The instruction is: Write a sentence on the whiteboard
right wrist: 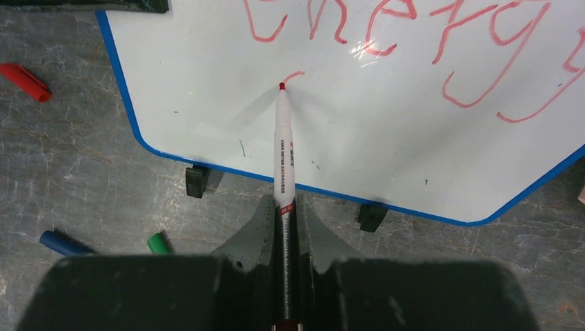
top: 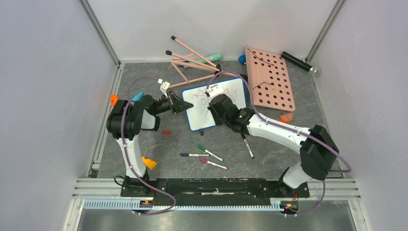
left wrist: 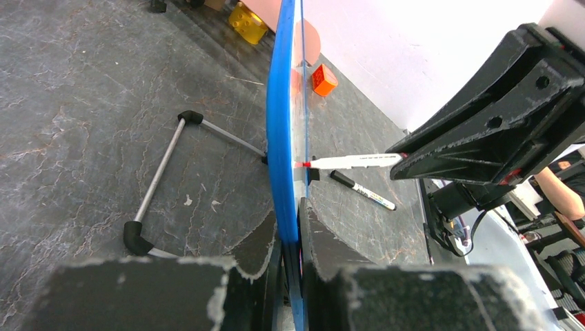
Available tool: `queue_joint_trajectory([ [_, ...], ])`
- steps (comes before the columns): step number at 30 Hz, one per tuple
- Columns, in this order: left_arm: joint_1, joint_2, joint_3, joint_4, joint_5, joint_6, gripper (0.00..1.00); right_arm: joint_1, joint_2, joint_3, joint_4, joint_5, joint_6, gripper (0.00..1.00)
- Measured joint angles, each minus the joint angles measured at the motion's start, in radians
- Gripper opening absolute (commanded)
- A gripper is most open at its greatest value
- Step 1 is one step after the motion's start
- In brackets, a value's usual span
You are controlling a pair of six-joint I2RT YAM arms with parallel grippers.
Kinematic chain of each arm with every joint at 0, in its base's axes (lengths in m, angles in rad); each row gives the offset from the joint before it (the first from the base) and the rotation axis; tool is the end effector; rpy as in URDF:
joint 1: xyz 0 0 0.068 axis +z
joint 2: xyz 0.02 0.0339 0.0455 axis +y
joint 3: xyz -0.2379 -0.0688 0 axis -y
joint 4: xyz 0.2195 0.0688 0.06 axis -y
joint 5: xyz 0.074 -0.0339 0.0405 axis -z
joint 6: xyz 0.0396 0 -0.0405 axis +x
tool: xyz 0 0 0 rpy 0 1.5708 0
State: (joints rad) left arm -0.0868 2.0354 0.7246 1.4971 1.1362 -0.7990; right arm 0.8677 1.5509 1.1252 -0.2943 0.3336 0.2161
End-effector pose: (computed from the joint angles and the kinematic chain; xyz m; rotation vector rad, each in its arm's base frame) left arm 0.3258 -0.0644 0.1463 0.4985 1.6117 -1.4619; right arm 0.2192 0.2386 0.2419 -0.5562 2.1813 0.2007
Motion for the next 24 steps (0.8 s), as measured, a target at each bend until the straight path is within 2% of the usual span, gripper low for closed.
queue_joint_trajectory([
  [10, 0.000, 0.000, 0.000, 0.000, 0.000, 0.000, 0.02, 0.006, -0.013, -0.071, 0.000, -0.065, 0.010, 0.00],
  [24, 0.000, 0.000, 0.000, 0.000, 0.001, 0.000, 0.02, 0.003, -0.061, -0.076, 0.008, -0.074, 0.008, 0.00],
])
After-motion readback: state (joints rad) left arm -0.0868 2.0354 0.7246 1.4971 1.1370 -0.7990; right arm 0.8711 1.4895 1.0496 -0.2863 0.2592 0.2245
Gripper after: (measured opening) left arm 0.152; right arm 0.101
